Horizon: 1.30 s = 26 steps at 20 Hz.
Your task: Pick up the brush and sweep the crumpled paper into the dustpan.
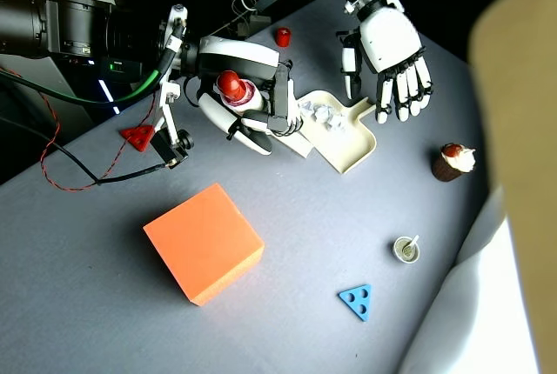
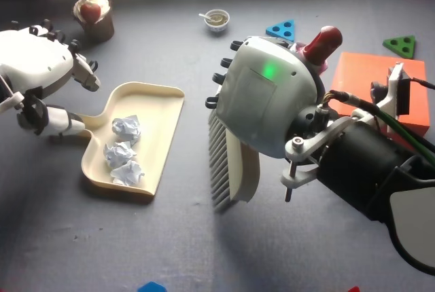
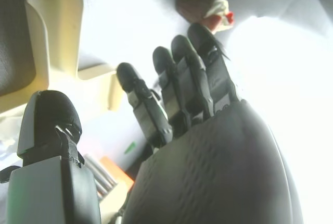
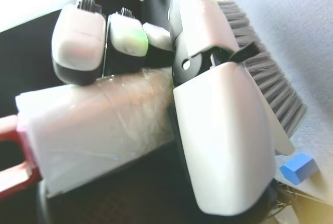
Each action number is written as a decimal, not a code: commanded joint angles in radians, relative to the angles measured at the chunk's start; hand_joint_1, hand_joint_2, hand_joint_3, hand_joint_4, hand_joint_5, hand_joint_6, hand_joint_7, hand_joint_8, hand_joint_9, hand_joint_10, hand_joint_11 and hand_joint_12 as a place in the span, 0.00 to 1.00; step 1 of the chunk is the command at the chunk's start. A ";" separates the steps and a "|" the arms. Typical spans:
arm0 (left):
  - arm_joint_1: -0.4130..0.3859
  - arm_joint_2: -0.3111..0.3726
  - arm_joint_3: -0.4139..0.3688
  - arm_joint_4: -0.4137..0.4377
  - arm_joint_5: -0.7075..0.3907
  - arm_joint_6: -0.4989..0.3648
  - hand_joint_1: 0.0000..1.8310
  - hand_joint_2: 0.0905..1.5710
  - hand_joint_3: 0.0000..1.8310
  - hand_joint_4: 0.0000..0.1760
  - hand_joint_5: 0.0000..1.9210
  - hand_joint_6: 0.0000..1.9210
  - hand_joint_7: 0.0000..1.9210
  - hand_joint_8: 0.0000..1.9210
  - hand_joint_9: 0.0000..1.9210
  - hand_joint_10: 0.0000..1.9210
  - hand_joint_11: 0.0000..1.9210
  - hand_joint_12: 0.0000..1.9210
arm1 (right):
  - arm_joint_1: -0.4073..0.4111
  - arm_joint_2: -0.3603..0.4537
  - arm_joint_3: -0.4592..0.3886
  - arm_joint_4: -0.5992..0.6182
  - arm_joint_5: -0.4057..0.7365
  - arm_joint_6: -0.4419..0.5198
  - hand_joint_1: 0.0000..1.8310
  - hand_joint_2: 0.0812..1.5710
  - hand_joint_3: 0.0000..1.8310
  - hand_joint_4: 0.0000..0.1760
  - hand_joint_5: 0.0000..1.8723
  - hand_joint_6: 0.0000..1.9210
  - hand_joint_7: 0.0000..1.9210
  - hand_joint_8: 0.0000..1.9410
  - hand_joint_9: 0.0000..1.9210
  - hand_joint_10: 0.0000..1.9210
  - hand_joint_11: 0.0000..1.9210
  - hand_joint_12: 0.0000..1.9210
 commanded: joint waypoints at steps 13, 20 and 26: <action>-0.161 0.036 0.000 0.077 -0.018 0.020 0.48 0.64 0.00 0.54 0.35 0.00 0.24 0.00 0.18 0.00 0.03 0.32 | 0.014 0.040 -0.054 0.140 -0.077 -0.197 0.49 0.44 0.00 0.42 0.10 0.87 0.03 0.99 0.03 1.00 0.01 1.00; -0.270 0.063 -0.036 0.036 -0.017 0.063 0.49 0.63 0.00 0.43 0.37 0.00 0.24 0.00 0.18 0.00 0.02 0.35 | 0.035 0.133 -0.139 0.133 -0.013 -0.100 0.40 0.42 0.00 0.00 0.00 0.00 0.03 0.00 0.02 0.00 0.02 0.07; -0.283 0.106 -0.084 0.037 -0.055 0.063 0.46 0.64 0.00 0.45 0.35 0.00 0.23 0.00 0.17 0.00 0.02 0.34 | 0.035 0.311 -0.212 0.024 0.087 0.171 0.36 0.44 0.00 0.00 0.00 0.00 0.00 0.00 0.00 0.00 0.02 0.05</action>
